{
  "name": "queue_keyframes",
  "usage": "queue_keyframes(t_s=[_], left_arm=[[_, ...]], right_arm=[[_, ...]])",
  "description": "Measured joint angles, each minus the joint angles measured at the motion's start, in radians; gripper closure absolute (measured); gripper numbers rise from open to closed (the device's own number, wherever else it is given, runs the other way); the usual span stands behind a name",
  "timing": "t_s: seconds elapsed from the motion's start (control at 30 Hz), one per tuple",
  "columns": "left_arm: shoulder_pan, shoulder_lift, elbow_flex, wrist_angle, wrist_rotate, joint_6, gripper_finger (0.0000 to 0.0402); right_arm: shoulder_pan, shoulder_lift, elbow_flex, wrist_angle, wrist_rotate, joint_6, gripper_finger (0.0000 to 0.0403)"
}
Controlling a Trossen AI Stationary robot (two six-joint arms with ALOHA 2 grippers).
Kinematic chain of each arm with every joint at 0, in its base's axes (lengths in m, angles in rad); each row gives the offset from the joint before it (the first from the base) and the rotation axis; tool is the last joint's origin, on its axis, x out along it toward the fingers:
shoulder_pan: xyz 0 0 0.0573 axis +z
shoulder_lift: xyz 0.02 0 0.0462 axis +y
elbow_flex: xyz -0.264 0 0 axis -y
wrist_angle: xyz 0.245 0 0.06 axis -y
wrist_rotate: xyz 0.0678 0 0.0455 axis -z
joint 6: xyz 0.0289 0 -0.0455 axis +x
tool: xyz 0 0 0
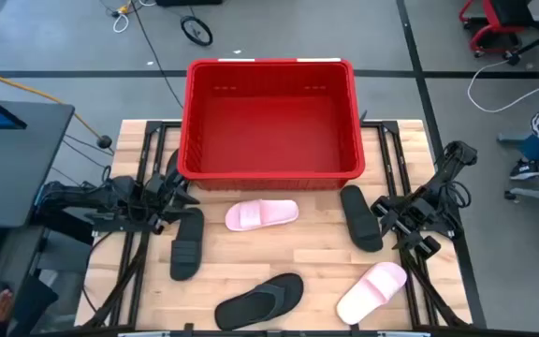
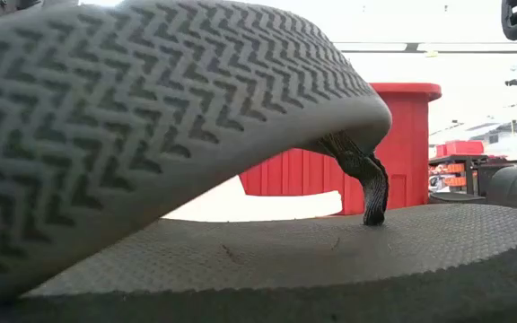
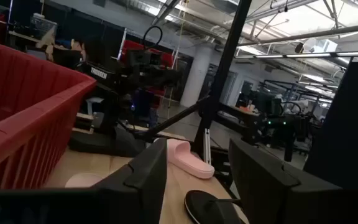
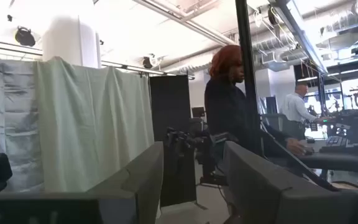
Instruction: Pick and place slides into bin
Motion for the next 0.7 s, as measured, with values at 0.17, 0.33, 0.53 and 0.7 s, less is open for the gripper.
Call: queue_keyframes(t_s=[0.17,0.33,0.53,0.7], left_arm=[[0.0,0.0,0.0,0.0,0.0,0.0,0.0221],[0.0,0.0,0.0,0.0,0.0,0.0,0.0218],[0.0,0.0,0.0,0.0,0.0,0.0,0.0225],[0.0,0.0,0.0,0.0,0.0,0.0,0.0222]], right_arm=[[0.0,0.0,0.0,0.0,0.0,0.0,0.0227],[0.0,0.0,0.0,0.0,0.0,0.0,0.0227],[0.0,0.0,0.0,0.0,0.0,0.0,0.0227],[0.0,0.0,0.0,0.0,0.0,0.0,0.0227]])
